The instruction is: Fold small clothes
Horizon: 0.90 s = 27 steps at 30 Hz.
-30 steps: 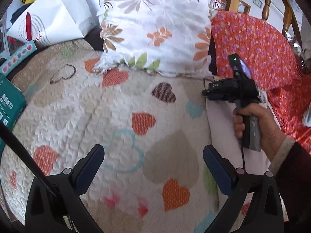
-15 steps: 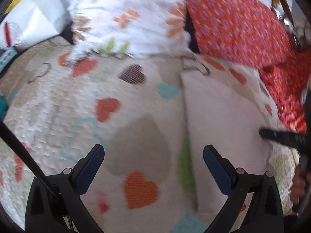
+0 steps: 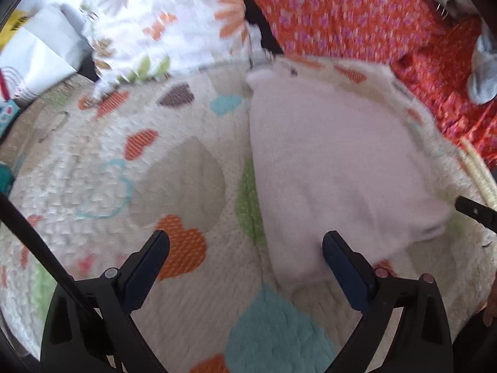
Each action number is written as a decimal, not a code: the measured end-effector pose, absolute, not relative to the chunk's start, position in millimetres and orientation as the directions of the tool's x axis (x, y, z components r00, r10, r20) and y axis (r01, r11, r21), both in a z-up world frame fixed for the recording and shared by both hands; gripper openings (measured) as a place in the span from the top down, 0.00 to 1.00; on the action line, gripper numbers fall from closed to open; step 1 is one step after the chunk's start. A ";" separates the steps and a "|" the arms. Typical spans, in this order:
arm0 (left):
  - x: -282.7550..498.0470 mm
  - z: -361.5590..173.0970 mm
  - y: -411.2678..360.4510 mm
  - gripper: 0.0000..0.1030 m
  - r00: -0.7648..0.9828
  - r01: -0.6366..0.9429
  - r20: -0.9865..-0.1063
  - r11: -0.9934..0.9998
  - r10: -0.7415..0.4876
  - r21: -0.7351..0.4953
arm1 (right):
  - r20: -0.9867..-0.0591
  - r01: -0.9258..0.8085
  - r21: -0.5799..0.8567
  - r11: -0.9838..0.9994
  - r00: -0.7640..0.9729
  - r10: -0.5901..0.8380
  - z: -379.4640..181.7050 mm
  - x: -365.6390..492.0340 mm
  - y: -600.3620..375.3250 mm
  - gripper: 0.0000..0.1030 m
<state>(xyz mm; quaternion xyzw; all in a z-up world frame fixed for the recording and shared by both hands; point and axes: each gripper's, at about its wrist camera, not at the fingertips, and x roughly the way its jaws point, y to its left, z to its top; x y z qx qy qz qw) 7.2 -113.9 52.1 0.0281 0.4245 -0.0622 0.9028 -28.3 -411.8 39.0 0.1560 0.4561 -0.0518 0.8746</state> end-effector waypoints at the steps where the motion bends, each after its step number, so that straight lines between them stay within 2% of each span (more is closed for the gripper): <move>1: -5.2 66.3 -112.0 0.04 0.670 0.121 -0.738 0.993 -0.075 0.009 | -0.791 0.231 0.237 0.944 0.610 0.050 46.3 -32.4 -410.5 0.41; 6: -68.2 121.7 -98.1 0.00 0.844 0.017 -0.537 0.999 0.003 0.033 | -0.736 0.214 0.215 0.953 0.677 0.014 65.5 -47.2 -394.8 0.41; 8: -84.7 134.1 -92.7 0.00 0.859 0.037 -0.511 0.999 -0.039 -0.015 | -0.713 0.198 0.218 0.956 0.701 0.018 72.7 -55.8 -382.8 0.41; 12: -94.2 139.5 -91.8 0.00 0.835 0.087 -0.539 0.994 -0.108 -0.064 | -0.686 0.166 0.211 0.963 0.727 0.025 78.5 -74.8 -356.7 0.36; 16: -96.3 129.9 -94.9 0.00 0.810 0.062 -0.581 0.997 -0.078 -0.047 | -0.700 0.139 0.191 0.972 0.714 0.035 69.7 -93.4 -334.5 0.35; 21: -100.5 106.2 -100.4 0.00 0.737 0.015 -0.675 0.999 -0.034 -0.034 | -0.719 0.093 0.090 0.992 0.695 0.000 57.3 -102.1 -313.8 0.34; 27: -109.0 93.0 -108.6 0.00 0.722 0.001 -0.691 0.998 0.038 0.056 | -0.712 0.088 0.047 0.995 0.701 -0.028 56.9 -104.4 -310.0 0.29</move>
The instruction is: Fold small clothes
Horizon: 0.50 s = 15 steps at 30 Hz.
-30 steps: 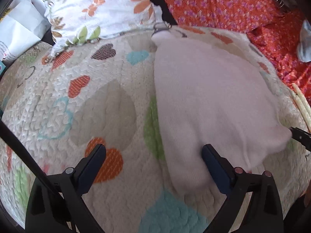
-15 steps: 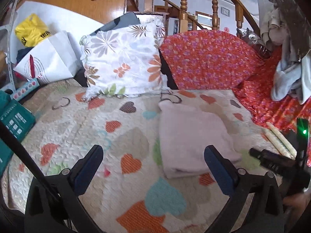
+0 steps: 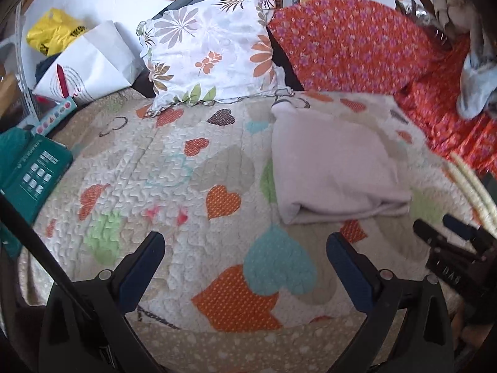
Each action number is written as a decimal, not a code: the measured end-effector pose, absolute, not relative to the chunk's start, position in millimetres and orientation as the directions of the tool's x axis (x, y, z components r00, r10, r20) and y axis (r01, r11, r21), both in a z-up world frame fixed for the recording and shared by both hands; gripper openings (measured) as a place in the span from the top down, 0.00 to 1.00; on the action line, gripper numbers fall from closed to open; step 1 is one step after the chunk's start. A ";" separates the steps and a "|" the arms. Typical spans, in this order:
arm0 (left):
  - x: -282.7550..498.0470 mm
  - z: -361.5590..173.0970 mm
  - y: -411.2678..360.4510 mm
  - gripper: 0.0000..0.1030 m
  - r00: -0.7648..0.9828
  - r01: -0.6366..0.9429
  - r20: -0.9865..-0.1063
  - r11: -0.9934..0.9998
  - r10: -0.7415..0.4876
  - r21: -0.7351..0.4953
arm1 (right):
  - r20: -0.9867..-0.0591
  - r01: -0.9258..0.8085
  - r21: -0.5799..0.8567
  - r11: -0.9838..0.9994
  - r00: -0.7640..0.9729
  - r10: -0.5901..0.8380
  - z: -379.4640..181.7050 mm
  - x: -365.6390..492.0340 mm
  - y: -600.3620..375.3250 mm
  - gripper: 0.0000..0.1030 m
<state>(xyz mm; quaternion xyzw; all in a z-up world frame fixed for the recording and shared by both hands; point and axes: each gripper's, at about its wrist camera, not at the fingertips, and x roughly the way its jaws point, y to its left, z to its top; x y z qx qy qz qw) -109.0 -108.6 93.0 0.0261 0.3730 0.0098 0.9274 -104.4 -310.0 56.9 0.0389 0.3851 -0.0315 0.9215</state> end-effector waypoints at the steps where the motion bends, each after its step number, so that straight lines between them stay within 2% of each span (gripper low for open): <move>1: -110.3 91.6 -109.6 0.00 0.720 -0.002 -0.692 0.998 0.047 0.065 | -0.715 0.090 0.049 0.995 0.698 -0.028 56.6 -104.0 -310.6 0.29; 15: -106.0 64.8 -103.4 0.00 0.644 -0.030 -0.761 0.996 0.085 0.086 | -0.743 0.058 -0.029 0.998 0.667 -0.060 43.8 -101.0 -295.4 0.26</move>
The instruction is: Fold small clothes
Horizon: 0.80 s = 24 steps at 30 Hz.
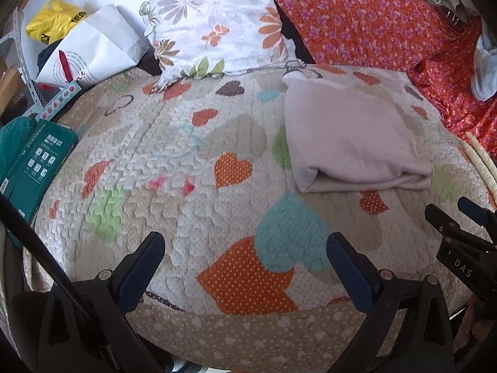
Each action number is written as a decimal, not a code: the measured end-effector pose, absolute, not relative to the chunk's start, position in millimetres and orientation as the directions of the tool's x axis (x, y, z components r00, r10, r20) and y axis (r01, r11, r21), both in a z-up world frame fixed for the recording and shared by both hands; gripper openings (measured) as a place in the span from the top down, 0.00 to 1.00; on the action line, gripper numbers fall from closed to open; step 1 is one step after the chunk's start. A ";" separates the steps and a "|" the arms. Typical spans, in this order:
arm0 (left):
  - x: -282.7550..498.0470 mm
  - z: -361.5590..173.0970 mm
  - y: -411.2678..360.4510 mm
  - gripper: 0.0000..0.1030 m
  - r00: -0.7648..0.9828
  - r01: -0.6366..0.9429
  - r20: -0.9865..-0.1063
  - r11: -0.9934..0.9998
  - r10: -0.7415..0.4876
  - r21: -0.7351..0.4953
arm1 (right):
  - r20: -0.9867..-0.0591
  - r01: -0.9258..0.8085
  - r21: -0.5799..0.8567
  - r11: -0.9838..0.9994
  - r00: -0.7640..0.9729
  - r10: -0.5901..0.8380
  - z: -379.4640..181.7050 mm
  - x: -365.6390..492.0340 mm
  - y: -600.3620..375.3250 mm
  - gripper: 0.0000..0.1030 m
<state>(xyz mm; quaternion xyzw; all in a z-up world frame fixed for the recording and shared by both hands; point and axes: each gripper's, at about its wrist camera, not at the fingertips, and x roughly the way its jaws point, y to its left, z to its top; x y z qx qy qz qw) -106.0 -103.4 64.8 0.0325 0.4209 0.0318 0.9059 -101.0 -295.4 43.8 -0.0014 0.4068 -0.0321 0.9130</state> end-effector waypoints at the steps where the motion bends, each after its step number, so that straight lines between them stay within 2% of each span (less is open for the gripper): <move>1: -105.5 63.6 -102.7 0.00 0.640 -0.032 -0.764 0.996 0.085 0.084 | -0.743 0.056 -0.030 0.998 0.666 -0.060 43.7 -100.4 -294.7 0.26; 24: -103.3 46.0 -98.5 0.00 0.578 -0.031 -0.815 0.999 0.045 0.033 | -0.743 0.042 -0.061 0.997 0.666 -0.073 41.6 -100.5 -291.1 0.25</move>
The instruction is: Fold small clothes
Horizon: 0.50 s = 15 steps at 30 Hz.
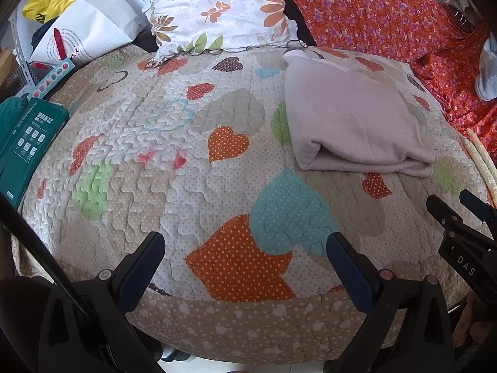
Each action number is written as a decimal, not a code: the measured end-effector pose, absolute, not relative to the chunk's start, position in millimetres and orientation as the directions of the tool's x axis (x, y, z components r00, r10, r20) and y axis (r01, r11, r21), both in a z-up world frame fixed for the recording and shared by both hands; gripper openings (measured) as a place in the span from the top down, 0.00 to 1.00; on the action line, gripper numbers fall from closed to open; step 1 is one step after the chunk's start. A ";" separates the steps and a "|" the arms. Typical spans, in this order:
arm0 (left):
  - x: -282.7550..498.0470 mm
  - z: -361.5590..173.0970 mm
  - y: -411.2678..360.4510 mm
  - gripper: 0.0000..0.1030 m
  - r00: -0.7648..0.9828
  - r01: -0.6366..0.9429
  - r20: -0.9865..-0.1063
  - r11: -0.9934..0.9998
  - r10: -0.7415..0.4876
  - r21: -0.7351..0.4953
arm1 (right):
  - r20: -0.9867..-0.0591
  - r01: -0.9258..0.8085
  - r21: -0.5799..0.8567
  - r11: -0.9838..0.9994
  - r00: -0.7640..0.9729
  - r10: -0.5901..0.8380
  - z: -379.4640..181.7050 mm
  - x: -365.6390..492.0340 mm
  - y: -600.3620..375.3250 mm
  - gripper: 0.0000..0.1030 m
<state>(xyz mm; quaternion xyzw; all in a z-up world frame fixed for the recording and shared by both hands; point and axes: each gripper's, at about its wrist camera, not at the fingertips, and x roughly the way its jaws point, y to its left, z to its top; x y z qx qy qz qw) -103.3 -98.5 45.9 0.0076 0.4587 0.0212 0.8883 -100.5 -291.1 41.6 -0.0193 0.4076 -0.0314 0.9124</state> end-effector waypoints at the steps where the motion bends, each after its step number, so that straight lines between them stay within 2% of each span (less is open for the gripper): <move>1: -103.1 45.5 -98.5 0.00 0.576 -0.029 -0.816 0.999 0.042 0.031 | -0.742 0.041 -0.062 0.997 0.666 -0.073 41.7 -100.7 -291.4 0.25; 15: -101.9 38.6 -96.8 0.00 0.557 -0.041 -0.829 0.999 0.043 0.024 | -0.741 0.038 -0.064 0.997 0.668 -0.073 41.8 -100.4 -291.3 0.24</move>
